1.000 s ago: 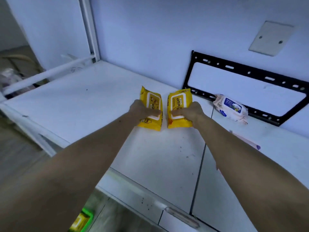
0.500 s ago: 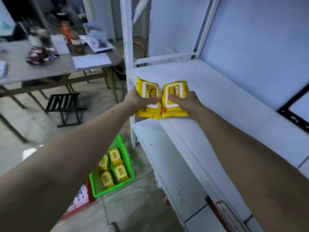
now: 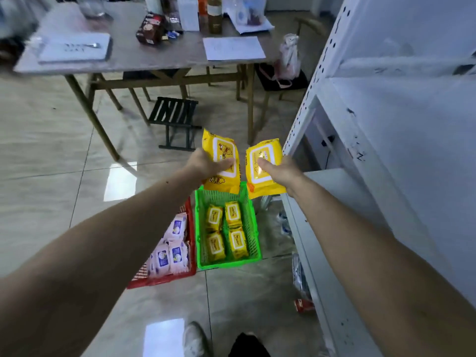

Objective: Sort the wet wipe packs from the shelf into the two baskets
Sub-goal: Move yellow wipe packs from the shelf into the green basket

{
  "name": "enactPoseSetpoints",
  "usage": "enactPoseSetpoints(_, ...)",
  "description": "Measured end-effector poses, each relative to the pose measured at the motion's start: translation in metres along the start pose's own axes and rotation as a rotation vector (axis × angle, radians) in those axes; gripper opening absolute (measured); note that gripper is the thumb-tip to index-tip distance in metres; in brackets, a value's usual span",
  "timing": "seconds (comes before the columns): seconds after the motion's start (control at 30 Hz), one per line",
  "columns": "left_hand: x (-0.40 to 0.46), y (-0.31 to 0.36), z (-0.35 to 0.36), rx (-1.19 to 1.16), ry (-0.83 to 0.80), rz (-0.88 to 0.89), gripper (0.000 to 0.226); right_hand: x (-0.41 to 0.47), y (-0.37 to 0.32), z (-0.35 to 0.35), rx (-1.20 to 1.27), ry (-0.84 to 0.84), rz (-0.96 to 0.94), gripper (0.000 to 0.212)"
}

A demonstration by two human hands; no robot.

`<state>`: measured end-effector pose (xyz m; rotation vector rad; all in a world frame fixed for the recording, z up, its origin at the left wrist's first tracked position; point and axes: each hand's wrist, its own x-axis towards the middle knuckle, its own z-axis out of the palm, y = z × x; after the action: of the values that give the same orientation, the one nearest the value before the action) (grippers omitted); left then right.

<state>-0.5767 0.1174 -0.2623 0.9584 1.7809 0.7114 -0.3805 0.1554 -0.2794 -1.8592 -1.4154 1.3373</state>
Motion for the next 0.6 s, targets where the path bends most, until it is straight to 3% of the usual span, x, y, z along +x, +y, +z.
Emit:
enactPoseSetpoints(0.1, 0.044, -0.038, 0.005, -0.027, 0.016, -0.082, 0.037, 0.042, 0.026, 0.032, -0.084, -0.038, 0.084, 0.065)
enactPoseSetpoints(0.3, 0.133, -0.111, 0.033, -0.1, 0.067, -0.255, 0.057, 0.132, 0.082, 0.085, -0.199, -0.123, 0.193, 0.052)
enactPoseSetpoints(0.6, 0.275, -0.276, 0.106, 0.002, 0.077, -0.468, 0.049, 0.273, 0.217, 0.192, -0.275, -0.187, 0.345, 0.047)
